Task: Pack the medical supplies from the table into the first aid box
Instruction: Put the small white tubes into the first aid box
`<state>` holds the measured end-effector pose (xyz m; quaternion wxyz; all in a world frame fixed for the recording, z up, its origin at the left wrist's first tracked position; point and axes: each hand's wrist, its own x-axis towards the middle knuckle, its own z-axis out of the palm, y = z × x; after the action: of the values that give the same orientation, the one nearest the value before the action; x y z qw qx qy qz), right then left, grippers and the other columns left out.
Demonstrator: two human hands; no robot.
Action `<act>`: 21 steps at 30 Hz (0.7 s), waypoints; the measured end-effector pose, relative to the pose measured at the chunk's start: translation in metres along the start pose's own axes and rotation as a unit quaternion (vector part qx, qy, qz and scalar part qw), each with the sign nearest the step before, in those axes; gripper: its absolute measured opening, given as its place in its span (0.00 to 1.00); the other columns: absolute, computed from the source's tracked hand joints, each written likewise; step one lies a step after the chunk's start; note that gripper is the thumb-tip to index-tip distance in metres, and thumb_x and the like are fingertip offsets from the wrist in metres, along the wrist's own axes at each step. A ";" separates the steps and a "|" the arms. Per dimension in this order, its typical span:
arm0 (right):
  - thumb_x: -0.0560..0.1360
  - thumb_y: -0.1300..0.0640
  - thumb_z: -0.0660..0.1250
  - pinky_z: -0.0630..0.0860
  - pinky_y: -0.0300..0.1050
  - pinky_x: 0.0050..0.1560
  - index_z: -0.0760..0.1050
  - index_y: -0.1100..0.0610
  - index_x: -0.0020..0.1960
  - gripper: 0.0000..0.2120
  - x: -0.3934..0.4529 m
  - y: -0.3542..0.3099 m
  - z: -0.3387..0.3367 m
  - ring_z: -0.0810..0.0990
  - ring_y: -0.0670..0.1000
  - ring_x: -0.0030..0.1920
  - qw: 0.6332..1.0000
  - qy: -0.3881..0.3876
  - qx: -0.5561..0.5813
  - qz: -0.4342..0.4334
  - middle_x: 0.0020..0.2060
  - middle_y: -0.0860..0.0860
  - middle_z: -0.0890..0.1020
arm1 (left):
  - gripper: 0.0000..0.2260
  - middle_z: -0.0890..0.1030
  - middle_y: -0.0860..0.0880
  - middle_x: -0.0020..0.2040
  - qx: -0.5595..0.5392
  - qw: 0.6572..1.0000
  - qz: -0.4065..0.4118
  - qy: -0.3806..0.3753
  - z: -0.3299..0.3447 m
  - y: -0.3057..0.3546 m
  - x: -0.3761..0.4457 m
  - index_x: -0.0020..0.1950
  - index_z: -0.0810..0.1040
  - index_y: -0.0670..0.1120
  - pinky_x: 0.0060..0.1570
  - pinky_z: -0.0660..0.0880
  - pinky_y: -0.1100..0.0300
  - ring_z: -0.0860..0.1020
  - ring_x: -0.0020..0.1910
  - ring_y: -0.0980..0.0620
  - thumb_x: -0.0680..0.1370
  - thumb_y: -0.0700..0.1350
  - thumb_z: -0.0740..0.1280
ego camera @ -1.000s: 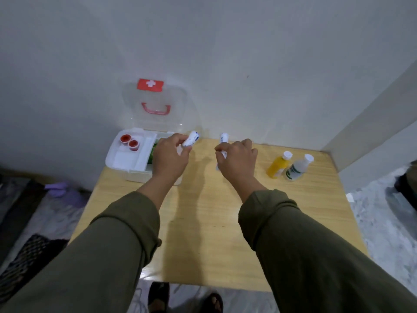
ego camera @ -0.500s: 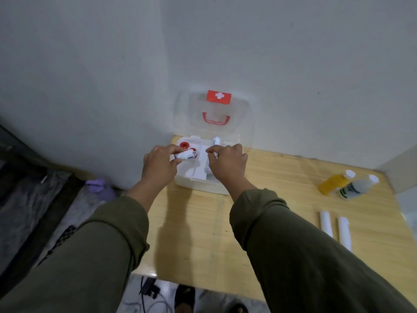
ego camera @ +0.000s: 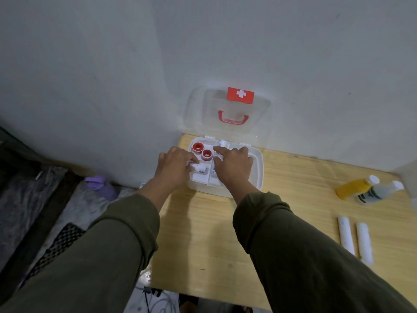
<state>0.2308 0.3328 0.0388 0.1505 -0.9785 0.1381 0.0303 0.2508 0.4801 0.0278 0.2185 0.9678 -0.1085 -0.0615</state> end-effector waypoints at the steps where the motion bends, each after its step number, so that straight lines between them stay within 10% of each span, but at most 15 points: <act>1: 0.79 0.50 0.56 0.66 0.54 0.60 0.67 0.43 0.68 0.17 0.001 -0.001 0.001 0.67 0.57 0.62 1.000 -0.001 -0.005 -0.001 0.57 0.54 0.79 | 0.10 0.77 0.50 0.61 -0.003 1.000 0.001 0.003 0.000 -0.001 0.001 0.56 0.80 0.52 0.57 0.63 0.54 0.70 0.62 0.49 0.76 0.44 0.68; 21: 0.78 0.46 0.59 0.65 0.54 0.63 0.68 0.46 0.67 0.19 0.003 0.004 0.008 0.66 0.56 0.63 0.999 0.052 0.014 0.009 0.62 0.54 0.70 | 0.13 0.70 0.50 0.69 -0.074 0.997 -0.010 0.029 0.000 -0.011 0.003 0.59 0.79 0.52 0.67 0.60 0.50 0.61 0.69 0.48 0.75 0.50 0.69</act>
<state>0.2323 0.3307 0.0301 0.1562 -0.9753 0.1547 -0.0209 0.2555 0.4889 0.0225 0.2918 0.9515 -0.0873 -0.0440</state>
